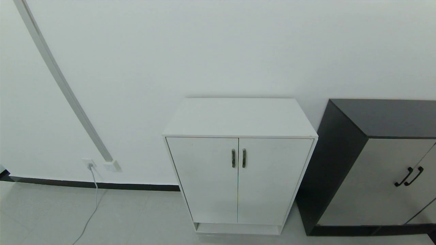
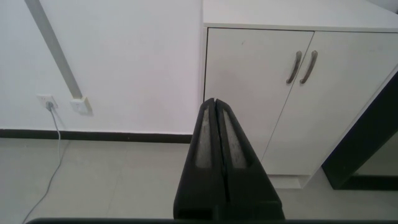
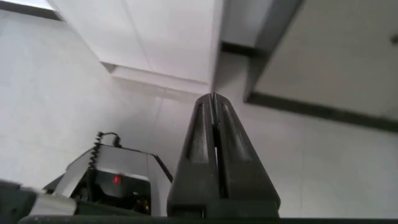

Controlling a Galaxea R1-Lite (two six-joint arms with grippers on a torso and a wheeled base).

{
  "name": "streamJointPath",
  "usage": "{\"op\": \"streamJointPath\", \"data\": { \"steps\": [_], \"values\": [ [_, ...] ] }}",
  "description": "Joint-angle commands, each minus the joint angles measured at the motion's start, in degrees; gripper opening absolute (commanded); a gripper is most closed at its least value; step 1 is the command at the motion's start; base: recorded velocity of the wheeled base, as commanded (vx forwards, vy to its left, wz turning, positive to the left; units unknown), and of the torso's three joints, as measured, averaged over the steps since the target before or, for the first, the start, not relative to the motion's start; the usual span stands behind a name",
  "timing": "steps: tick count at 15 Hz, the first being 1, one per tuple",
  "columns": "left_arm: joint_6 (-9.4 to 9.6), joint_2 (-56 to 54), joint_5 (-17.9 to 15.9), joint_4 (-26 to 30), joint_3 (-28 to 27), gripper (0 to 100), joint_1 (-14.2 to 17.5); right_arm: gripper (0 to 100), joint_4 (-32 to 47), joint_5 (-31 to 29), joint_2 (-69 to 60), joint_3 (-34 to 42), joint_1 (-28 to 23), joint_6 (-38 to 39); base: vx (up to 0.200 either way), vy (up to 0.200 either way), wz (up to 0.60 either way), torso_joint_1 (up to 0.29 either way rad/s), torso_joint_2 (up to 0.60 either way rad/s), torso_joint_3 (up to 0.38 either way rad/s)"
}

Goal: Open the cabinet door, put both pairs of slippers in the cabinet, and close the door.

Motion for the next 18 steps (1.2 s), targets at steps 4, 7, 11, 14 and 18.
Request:
{"op": "streamJointPath", "data": {
  "steps": [4,7,11,14,18],
  "values": [
    [-0.08,0.1,0.0,0.0,0.0,0,0.0,0,-0.2,5.4,-6.6,0.0,2.9,-2.5,0.000,0.000,0.00,0.000,0.00,0.000],
    [-0.08,0.1,0.0,0.0,0.0,0,0.0,0,2.8,7.7,-8.0,0.0,5.2,0.5,0.000,0.000,0.00,0.000,0.00,0.000],
    [-0.08,0.1,0.0,0.0,0.0,0,0.0,0,2.4,7.1,-12.1,0.0,-7.4,0.9,0.000,0.000,0.00,0.000,0.00,0.000],
    [-0.08,0.1,0.0,0.0,0.0,0,0.0,0,2.5,7.2,-17.2,0.0,-11.5,1.0,0.000,0.000,0.00,0.000,0.00,0.000],
    [-0.08,0.1,0.0,0.0,0.0,0,0.0,0,2.4,7.1,-23.2,0.0,-15.0,1.0,0.000,0.000,0.00,0.000,0.00,0.000]
  ]
}}
